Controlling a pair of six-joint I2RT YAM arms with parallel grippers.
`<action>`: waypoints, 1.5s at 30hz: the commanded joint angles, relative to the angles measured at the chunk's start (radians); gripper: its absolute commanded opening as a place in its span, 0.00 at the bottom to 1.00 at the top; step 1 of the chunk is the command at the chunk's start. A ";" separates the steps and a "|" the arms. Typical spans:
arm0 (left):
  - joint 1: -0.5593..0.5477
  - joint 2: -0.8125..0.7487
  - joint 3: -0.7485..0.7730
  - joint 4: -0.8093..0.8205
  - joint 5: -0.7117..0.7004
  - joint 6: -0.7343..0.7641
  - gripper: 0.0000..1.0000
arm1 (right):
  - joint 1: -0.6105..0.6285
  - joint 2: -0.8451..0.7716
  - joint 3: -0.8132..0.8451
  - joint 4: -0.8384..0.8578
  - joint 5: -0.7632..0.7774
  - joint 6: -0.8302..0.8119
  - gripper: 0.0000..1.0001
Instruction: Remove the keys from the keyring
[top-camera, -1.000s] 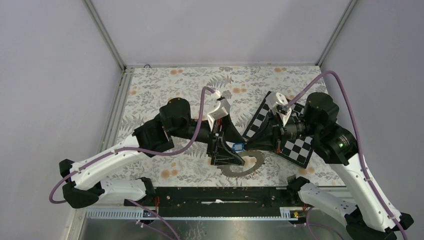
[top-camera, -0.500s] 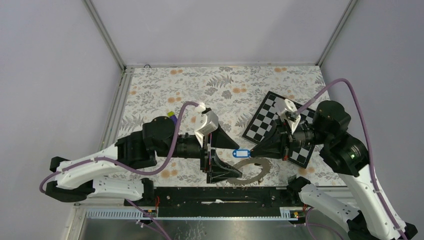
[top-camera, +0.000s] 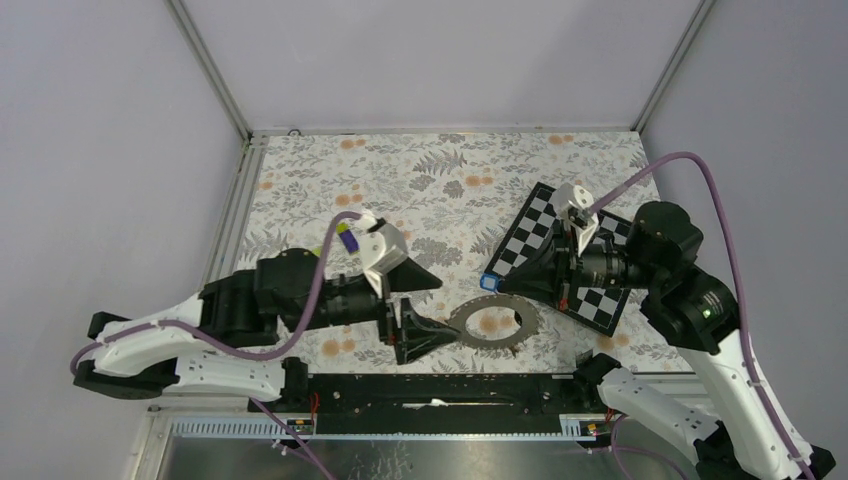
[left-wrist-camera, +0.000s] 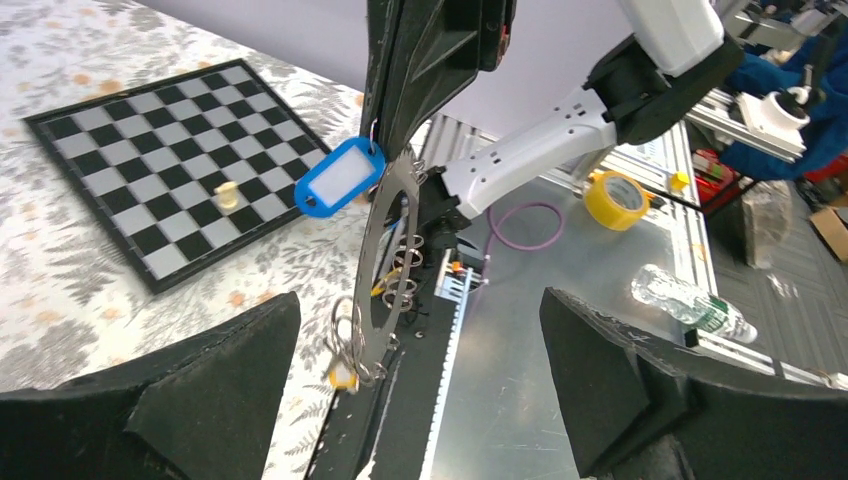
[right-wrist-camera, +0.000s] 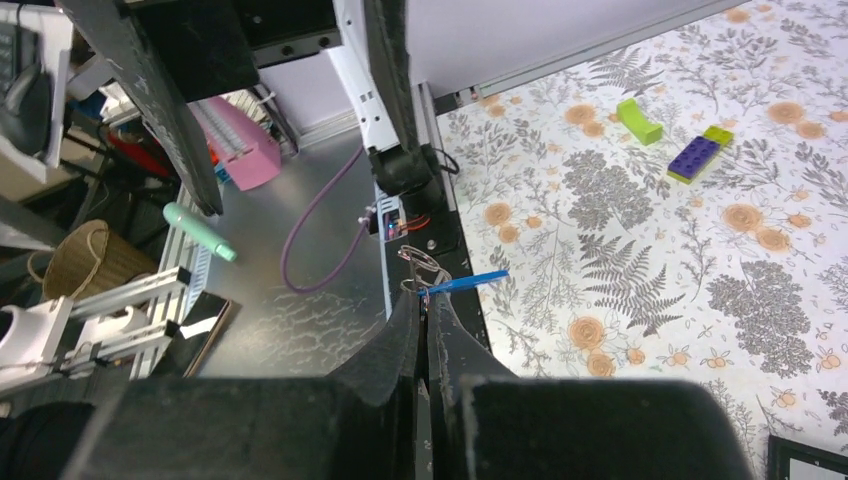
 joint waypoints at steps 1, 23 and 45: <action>-0.005 -0.087 0.055 -0.077 -0.140 0.015 0.99 | 0.021 0.034 -0.008 0.130 0.081 0.060 0.00; -0.005 -0.081 0.095 -0.184 -0.036 0.066 0.99 | 0.646 0.178 0.098 0.070 0.467 -0.093 0.00; -0.005 0.087 0.094 0.064 0.285 0.123 0.89 | 0.646 0.103 0.175 -0.085 0.310 -0.181 0.00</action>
